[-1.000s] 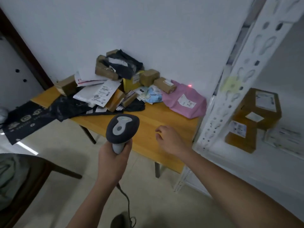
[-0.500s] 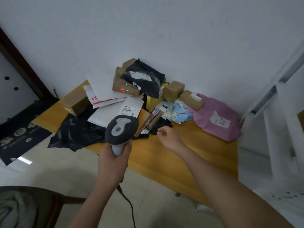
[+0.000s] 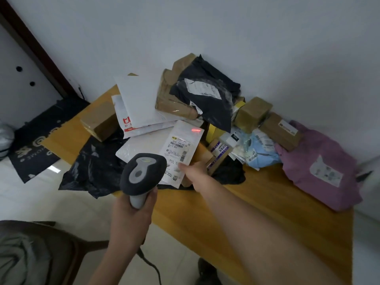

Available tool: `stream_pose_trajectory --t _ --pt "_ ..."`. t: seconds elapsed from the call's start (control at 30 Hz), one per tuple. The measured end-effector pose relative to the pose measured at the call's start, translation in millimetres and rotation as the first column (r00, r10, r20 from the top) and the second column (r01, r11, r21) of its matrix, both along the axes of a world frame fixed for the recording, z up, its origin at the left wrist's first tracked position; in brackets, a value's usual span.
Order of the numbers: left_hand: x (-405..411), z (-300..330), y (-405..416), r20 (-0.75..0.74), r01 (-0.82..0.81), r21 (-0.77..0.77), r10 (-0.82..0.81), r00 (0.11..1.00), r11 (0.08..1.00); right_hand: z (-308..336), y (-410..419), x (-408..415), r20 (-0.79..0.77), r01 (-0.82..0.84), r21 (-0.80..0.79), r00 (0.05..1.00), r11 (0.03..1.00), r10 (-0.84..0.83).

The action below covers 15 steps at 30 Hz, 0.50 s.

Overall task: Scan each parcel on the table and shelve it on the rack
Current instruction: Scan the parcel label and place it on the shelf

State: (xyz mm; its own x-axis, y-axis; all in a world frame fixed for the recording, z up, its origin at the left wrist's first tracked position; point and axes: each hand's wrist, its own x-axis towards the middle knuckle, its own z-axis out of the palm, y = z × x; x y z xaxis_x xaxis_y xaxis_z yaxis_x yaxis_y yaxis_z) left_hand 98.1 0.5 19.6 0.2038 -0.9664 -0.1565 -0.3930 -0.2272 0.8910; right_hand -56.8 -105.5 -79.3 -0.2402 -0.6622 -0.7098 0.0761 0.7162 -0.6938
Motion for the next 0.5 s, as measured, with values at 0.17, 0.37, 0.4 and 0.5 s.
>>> stream_pose_trajectory --t 0.17,0.37,0.4,0.5 --pt "-14.9 -2.1 -18.7 0.002 -0.022 0.024 0.022 1.0 0.999 -0.4 -5.3 -27.8 0.03 -0.083 -0.054 0.996 0.995 0.085" --pt "-59.8 8.7 -22.1 -0.011 0.11 0.009 -0.11 0.994 0.994 19.2 36.1 -114.7 -0.154 -0.4 0.071 0.901 0.914 0.407" --pt "-67.7 10.8 -18.8 -0.02 0.147 0.004 -0.147 0.989 0.989 23.7 47.9 -128.3 -0.191 -0.42 0.098 0.882 0.902 0.431" --pt "-85.7 16.4 3.8 -0.07 0.255 -0.02 -0.256 0.964 0.967 29.9 93.5 -160.2 -0.27 -0.381 0.136 0.874 0.914 0.405"
